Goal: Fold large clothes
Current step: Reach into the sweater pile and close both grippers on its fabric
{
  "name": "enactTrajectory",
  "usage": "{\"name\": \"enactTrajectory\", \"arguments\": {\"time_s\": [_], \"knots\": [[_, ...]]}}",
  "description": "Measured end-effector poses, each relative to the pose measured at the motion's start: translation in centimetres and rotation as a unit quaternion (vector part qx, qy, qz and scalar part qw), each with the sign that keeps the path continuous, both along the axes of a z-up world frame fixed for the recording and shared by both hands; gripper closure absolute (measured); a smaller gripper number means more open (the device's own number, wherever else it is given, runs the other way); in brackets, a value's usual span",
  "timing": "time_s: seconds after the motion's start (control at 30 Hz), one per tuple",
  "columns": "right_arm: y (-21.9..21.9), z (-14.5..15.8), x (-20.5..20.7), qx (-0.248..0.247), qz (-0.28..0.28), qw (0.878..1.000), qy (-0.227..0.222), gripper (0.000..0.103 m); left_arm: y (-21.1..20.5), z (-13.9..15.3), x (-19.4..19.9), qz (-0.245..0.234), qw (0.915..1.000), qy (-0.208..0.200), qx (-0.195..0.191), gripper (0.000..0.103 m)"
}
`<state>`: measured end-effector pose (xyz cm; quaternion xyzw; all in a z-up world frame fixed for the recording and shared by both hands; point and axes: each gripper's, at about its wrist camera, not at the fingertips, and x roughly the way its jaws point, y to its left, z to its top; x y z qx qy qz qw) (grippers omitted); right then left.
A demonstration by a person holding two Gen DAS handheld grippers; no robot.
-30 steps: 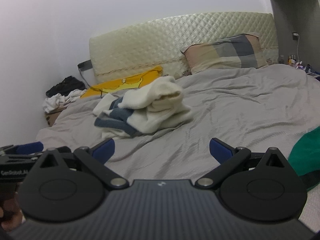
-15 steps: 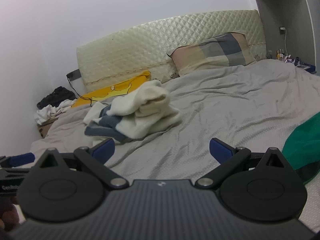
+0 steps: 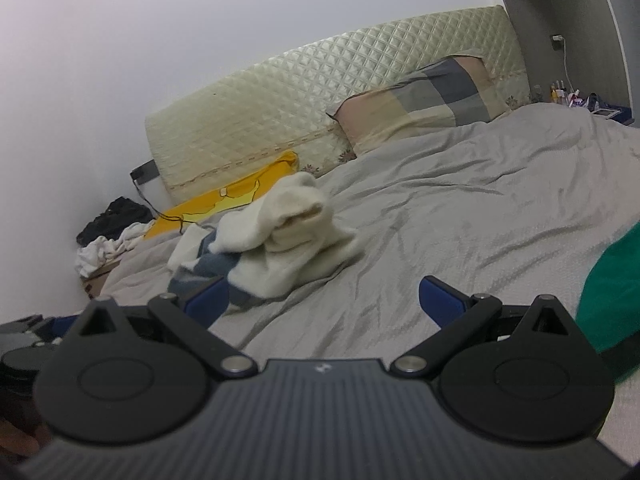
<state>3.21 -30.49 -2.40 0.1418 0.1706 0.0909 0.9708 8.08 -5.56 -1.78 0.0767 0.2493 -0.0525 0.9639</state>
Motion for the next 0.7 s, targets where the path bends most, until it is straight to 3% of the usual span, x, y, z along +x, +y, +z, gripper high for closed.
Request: {"name": "enactTrajectory", "arguments": {"time_s": [0.3, 0.47, 0.53, 0.6, 0.7], "knots": [[0.0, -0.8, 5.2, -0.005, 0.015, 1.000, 0.025, 0.000, 1.1, 0.2, 8.0, 0.012, 0.9992, 0.020, -0.033, 0.000], [1.1, -1.1, 9.6, 0.004, 0.035, 0.999, 0.040, 0.002, 1.3, 0.0, 12.4, 0.000, 0.9994, 0.023, -0.026, 0.000], [1.4, -1.4, 11.8, 0.020, 0.040, 0.998, 0.049, 0.006, 1.5, -0.4, 14.6, -0.007, 0.9995, 0.023, -0.019, 0.000], [1.3, -1.8, 14.1, 0.042, 0.042, 0.996, 0.059, 0.020, 1.8, -1.0, 17.0, -0.008, 0.9997, 0.023, -0.011, 0.000], [1.7, -2.8, 17.6, 0.054, 0.045, 0.995, 0.074, 0.030, 2.2, -2.1, 20.8, -0.012, 0.9997, 0.024, -0.002, 0.003]]}}
